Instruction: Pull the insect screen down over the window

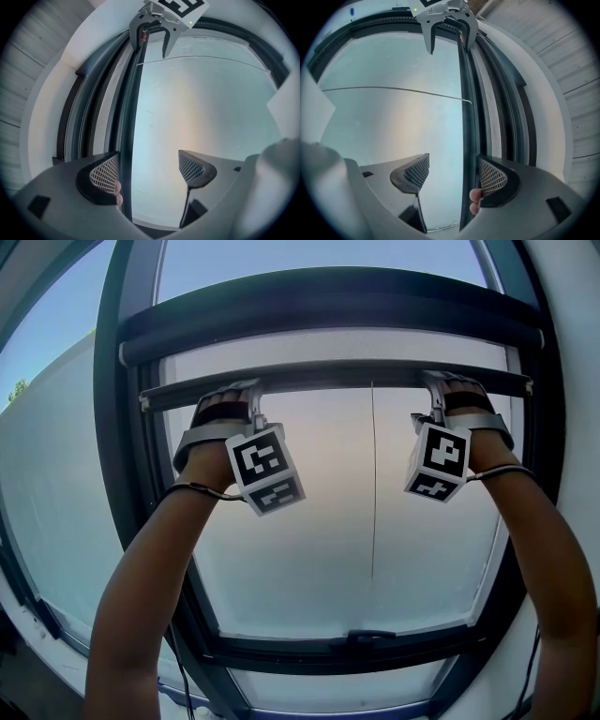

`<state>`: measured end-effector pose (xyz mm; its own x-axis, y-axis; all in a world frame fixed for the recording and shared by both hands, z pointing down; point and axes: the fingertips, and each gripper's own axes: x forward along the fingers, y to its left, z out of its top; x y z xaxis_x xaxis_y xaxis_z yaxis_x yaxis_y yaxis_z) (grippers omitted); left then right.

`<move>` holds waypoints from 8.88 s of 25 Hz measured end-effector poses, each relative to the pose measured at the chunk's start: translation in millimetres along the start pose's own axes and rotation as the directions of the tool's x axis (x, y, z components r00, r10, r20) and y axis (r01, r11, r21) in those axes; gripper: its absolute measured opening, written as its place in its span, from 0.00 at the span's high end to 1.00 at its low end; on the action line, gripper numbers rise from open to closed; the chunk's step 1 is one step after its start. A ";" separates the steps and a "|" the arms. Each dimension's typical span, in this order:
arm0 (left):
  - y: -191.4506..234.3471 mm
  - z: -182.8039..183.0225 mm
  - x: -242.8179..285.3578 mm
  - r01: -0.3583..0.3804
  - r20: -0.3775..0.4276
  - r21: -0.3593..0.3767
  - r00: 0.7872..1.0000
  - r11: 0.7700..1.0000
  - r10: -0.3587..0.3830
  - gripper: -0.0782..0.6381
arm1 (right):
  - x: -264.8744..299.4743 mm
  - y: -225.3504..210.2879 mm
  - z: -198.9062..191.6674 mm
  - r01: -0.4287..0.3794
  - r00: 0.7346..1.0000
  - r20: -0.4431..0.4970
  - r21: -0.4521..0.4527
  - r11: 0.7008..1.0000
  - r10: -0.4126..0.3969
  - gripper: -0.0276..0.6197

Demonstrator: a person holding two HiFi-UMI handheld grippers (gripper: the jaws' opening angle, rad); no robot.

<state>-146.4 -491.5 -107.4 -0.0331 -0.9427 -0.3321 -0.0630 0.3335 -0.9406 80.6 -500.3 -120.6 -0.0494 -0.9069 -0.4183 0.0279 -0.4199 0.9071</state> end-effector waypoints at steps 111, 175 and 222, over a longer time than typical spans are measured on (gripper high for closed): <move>-264.6 -21.1 -129.8 0.607 -0.040 0.059 0.795 0.792 -0.606 0.37 | -148.9 252.1 12.2 -0.598 0.801 -0.005 0.020 0.801 0.598 0.50; -502.6 -31.7 -222.4 0.807 -0.079 0.016 0.590 0.591 -0.803 0.37 | -262.9 479.5 15.5 -0.786 0.619 -0.054 -0.021 0.618 0.784 0.50; -601.1 -36.1 -270.2 0.869 -0.053 -0.020 0.494 0.495 -0.868 0.37 | -324.9 573.7 20.9 -0.885 0.464 -0.055 0.009 0.465 0.884 0.50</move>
<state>-135.6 -436.9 550.2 -0.0149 -0.7543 0.6563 -0.0802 -0.6534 -0.7528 91.9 -445.9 536.7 0.0571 -0.7939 0.6053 0.0480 0.6078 0.7926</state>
